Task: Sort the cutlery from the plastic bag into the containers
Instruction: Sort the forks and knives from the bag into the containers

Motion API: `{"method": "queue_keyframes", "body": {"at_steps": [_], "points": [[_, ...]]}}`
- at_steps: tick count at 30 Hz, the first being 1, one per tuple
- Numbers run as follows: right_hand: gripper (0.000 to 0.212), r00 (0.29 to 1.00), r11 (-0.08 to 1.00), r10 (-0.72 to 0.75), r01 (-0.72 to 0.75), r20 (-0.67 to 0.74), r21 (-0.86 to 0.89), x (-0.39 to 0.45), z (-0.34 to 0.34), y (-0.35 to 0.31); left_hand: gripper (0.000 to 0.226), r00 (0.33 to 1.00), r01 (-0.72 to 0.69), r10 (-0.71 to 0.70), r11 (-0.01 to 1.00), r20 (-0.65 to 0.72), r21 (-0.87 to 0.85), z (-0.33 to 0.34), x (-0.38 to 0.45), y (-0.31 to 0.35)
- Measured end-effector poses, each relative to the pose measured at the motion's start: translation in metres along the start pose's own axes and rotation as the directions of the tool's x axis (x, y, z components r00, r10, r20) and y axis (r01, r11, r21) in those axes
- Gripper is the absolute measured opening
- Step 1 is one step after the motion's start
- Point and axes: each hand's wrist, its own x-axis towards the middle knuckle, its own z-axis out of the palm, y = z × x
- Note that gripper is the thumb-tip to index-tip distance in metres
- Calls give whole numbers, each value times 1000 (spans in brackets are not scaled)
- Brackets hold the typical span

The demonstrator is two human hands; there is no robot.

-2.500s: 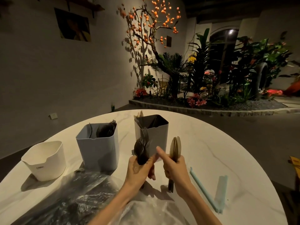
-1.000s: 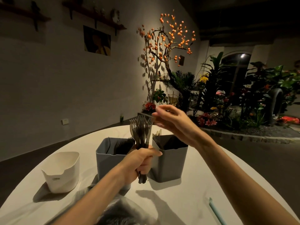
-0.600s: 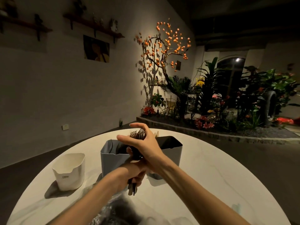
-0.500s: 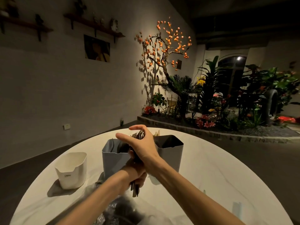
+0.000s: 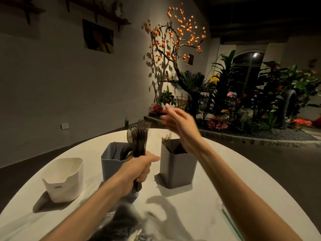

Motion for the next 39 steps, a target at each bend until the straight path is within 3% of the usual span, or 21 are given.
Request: {"method": "queue_keyframes", "body": {"at_steps": [2, 5, 7, 9, 11, 17, 22, 25, 30, 39], "points": [[15, 976, 922, -74, -12, -205, -388, 20, -40, 18, 37, 1000, -19, 19, 1000, 18, 14, -6, 5, 3], [12, 984, 520, 2, -153, -178, -840, 40, -80, 54, 38, 1000, -12, 11, 998, 20, 61, -7, 8, 6], [20, 987, 221, 75, -156, -143, -963, 44, -87, 72, 38, 999, -4, 1, 998, 36, 69, -5, 9, 8], [29, 996, -17, 33, -80, -80, -997, 47, -87, 81, 38, 999, 1, -4, 998, 50, 64, -3, 11, 7], [34, 1000, -107, 0, 3, 3, -994, 52, -84, 84, 39, 998, 2, -6, 998, 54, 70, 0, 13, 5], [21, 998, -82, -30, 49, 52, -995, 71, -77, 79, 41, 998, 6, -12, 995, 56, 102, 1, 14, 1], [46, 998, -47, 42, -38, -40, -998, 79, -79, 94, 44, 998, 17, -24, 994, 63, 106, 2, 15, -1], [45, 998, 11, 26, -65, -64, -998, 81, -81, 97, 45, 998, 30, -36, 994, 59, 107, 0, 16, -2], [34, 995, 27, -79, 59, 57, -998, 83, -79, 100, 46, 998, 52, -56, 993, 41, 109, -5, 18, -4], [23, 983, 385, 156, 35, 102, -922, 85, -64, 99, 50, 997, 76, -78, 990, 15, 115, -5, 18, -4]]}}
